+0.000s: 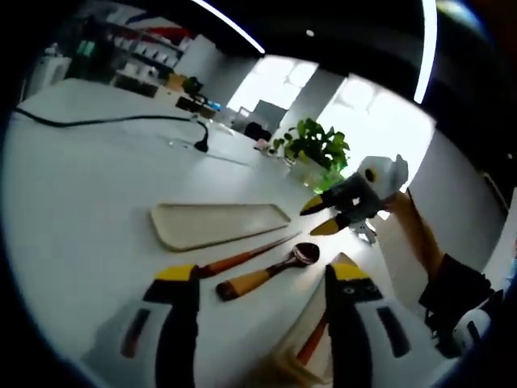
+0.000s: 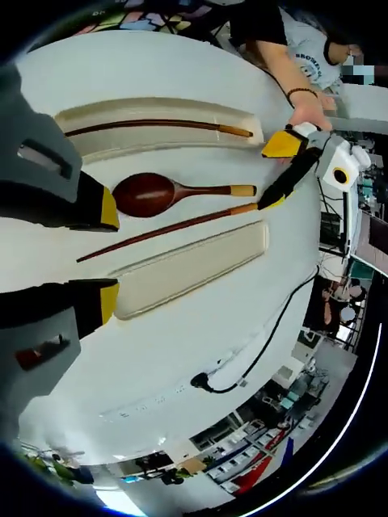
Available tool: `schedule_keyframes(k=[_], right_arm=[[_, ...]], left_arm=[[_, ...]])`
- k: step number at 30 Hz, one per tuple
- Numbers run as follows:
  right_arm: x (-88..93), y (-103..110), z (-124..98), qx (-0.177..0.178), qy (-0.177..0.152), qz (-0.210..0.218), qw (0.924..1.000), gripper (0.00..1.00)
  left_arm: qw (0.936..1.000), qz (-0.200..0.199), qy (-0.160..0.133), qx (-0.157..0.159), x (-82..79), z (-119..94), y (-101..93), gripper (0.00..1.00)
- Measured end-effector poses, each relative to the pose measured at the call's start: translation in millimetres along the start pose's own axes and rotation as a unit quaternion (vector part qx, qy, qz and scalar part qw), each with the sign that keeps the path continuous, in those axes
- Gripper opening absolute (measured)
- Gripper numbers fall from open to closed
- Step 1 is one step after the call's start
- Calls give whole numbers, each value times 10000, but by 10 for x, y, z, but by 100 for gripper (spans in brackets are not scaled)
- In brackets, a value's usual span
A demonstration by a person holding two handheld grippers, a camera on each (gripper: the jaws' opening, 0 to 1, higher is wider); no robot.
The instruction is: Arrange the utensils inside the cutlery case until each visible utensil rests in its matching compartment.
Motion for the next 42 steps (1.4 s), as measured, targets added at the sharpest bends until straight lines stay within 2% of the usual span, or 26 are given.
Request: schedule_keyframes(k=[6, 9, 14, 22, 25, 28, 32, 33, 35, 38, 39, 41, 42], right_arm=[[-328, 54, 94, -223, -15, -393, 9990, 18], [-479, 188, 247, -687, -147, -318, 9970, 17], [-608, 249, 438, -816, -181, -361, 9958, 17], [-654, 325, 572, -1046, -91, -400, 9937, 12], [-623, 327, 595, -1049, 21, -519, 9931, 10], [-608, 296, 634, -1000, 6, -414, 9941, 9], [-541, 339, 678, -1141, 78, -480, 9923, 9], [-608, 355, 696, -1170, -178, -493, 9917, 8], [-596, 355, 703, -1132, -194, -445, 9924, 6], [-589, 344, 720, -1178, -351, -245, 9921, 5], [-594, 352, 713, -1170, -451, -430, 9912, 4], [-599, 350, 706, -937, -595, -1178, 9868, 4], [-586, 371, 699, -906, -556, -1209, 9870, 3]], left_arm=[[10000, 1, -35, -13, 2, -2, 0, 64], [10000, 49, -28, -26, -1, -2, 1, 65], [10000, 60, -37, -36, 3, -4, -1, 64], [10000, 41, -60, -30, 3, -5, 3, 63], [9999, 88, -33, -41, 21, 7, -24, 63], [9998, 166, -7, -80, 28, 15, -25, 62], [9996, 262, 28, -109, 35, 17, -35, 63], [9995, 278, 46, -143, 35, 20, -36, 63], [9986, 455, 149, -238, 51, 22, -28, 61], [9983, 487, 149, -265, 30, 21, -10, 62], [9984, 478, 139, -269, 25, 20, -3, 62], [9983, 479, 134, -293, 19, 17, 7, 62], [9981, 509, 140, -318, 18, 18, 8, 62]])
Point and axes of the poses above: the point that each gripper's makers call its tool centre point, and the gripper's own axes: z roughly forward along the fingers, y roughly to its left, x roughly out of its underside, the point moved 4 cm from there along -z, roughly backward along the fingers, and after that the axes turned 4 degrees about x, right-handed, at the moved point
